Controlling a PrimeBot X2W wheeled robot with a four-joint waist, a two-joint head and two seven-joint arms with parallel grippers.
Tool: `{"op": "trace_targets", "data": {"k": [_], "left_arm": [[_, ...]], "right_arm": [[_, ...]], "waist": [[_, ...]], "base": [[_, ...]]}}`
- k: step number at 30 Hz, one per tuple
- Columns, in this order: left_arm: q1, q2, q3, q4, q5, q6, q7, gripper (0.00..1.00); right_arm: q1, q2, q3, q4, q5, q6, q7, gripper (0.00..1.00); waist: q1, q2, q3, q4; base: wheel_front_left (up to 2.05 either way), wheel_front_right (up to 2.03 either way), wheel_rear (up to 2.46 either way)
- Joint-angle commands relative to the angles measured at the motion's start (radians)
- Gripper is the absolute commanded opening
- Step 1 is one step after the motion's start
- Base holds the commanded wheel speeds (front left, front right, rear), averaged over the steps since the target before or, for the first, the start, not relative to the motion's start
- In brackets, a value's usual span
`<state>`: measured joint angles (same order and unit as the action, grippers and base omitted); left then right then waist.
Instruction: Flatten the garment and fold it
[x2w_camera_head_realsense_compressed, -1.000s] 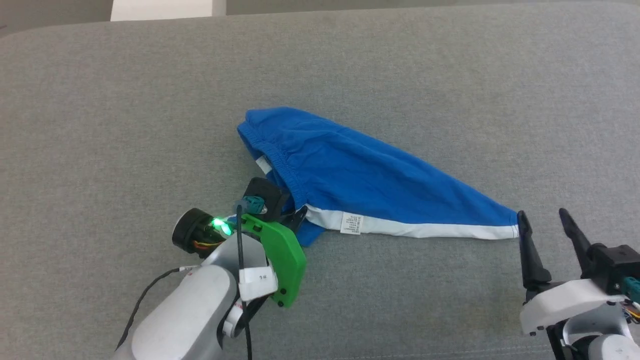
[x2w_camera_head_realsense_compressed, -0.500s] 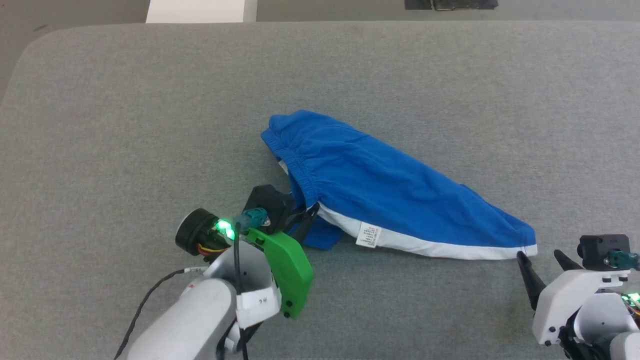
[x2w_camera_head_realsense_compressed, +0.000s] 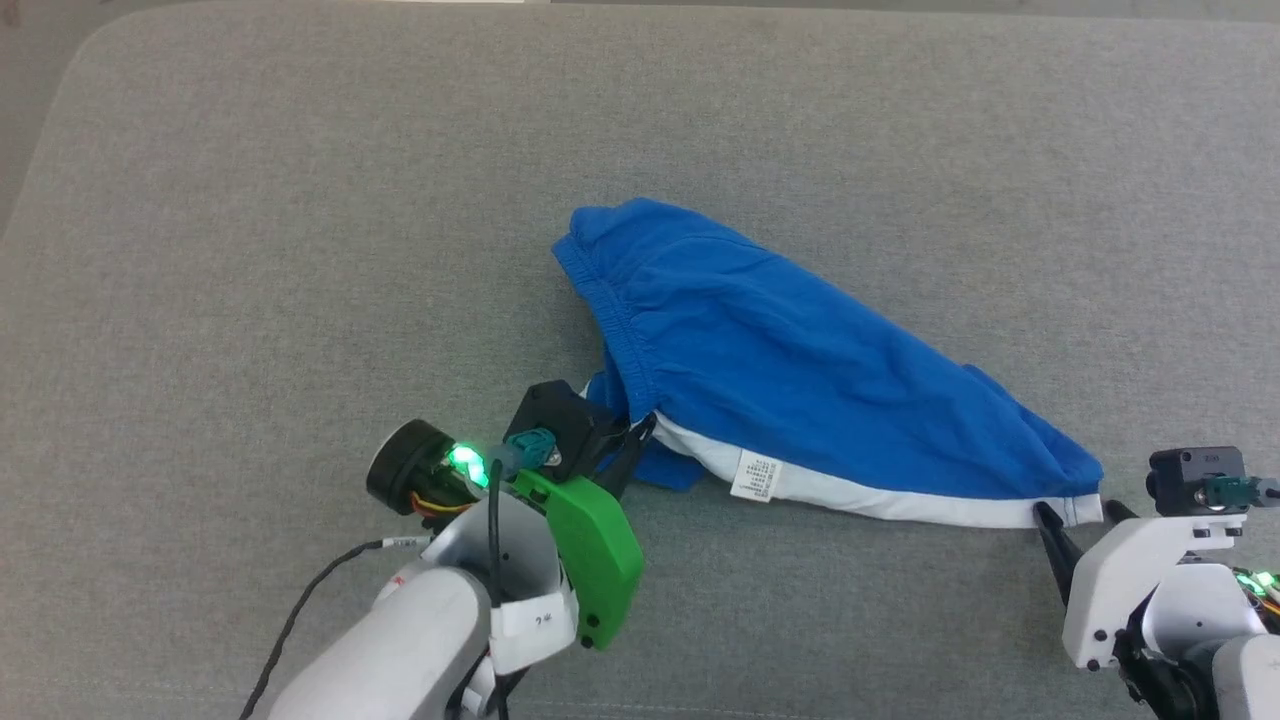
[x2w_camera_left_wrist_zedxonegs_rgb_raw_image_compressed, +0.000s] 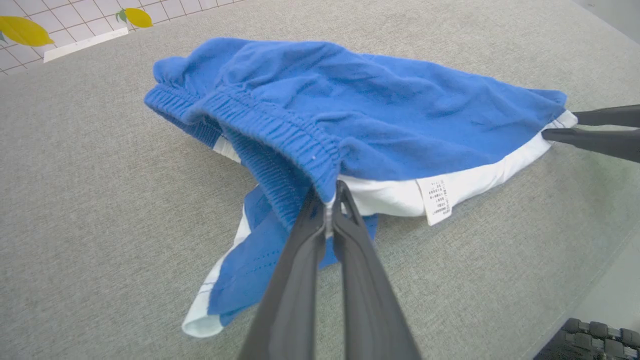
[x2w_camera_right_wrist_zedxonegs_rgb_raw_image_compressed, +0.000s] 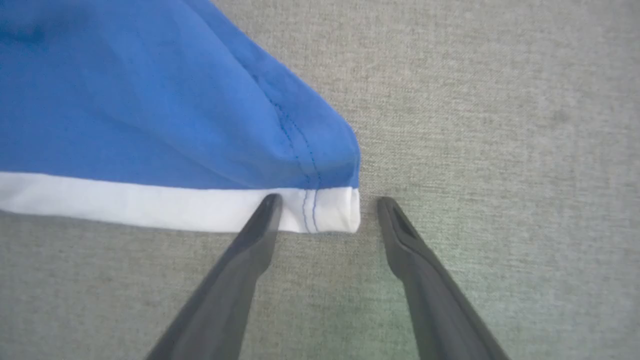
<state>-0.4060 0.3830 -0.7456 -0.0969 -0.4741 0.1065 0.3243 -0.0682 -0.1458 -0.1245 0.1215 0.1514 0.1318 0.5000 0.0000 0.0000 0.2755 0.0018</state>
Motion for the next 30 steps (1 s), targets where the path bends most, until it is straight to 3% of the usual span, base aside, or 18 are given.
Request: {"op": "trace_targets", "data": {"k": [1,2,11,17,23,30], "left_arm": [[-0.001,0.001,-0.001,0.000,0.007,0.004,-0.005,0.00],[-0.001,0.001,-0.002,0.001,0.007,0.003,-0.005,0.00],[0.018,0.030,0.009,0.007,-0.009,0.004,-0.009,0.00],[-0.020,0.095,0.043,-0.044,-0.031,-0.025,0.026,0.00],[-0.150,0.170,0.127,-0.117,-0.092,-0.087,0.089,0.00],[-0.339,0.221,0.235,-0.146,-0.168,-0.144,0.147,0.00]], "right_arm": [[-0.008,0.003,0.018,0.028,0.007,-0.001,0.003,0.34],[-0.008,0.001,0.020,0.033,0.010,-0.001,0.002,0.00],[-0.010,-0.023,0.030,-0.023,0.090,-0.001,0.024,0.00],[-0.062,-0.111,0.043,-0.177,0.212,-0.001,0.103,0.00],[-0.235,-0.190,0.028,-0.280,0.355,-0.001,0.183,0.00],[-0.504,-0.252,0.037,-0.282,0.455,-0.001,0.235,0.00]], "waist": [[0.0000,0.0000,0.000,0.003],[0.0000,0.0000,-0.002,0.004],[0.0000,0.0000,-0.088,-0.008],[0.0000,0.0000,-0.166,-0.028],[0.0000,0.0000,-0.219,-0.047],[0.0000,0.0000,-0.248,-0.062]], "base": [[0.00,0.00,0.00],[0.00,0.00,0.00],[0.00,0.00,0.00],[0.00,0.00,0.00],[0.00,0.00,0.00],[0.00,0.00,0.00]]}}
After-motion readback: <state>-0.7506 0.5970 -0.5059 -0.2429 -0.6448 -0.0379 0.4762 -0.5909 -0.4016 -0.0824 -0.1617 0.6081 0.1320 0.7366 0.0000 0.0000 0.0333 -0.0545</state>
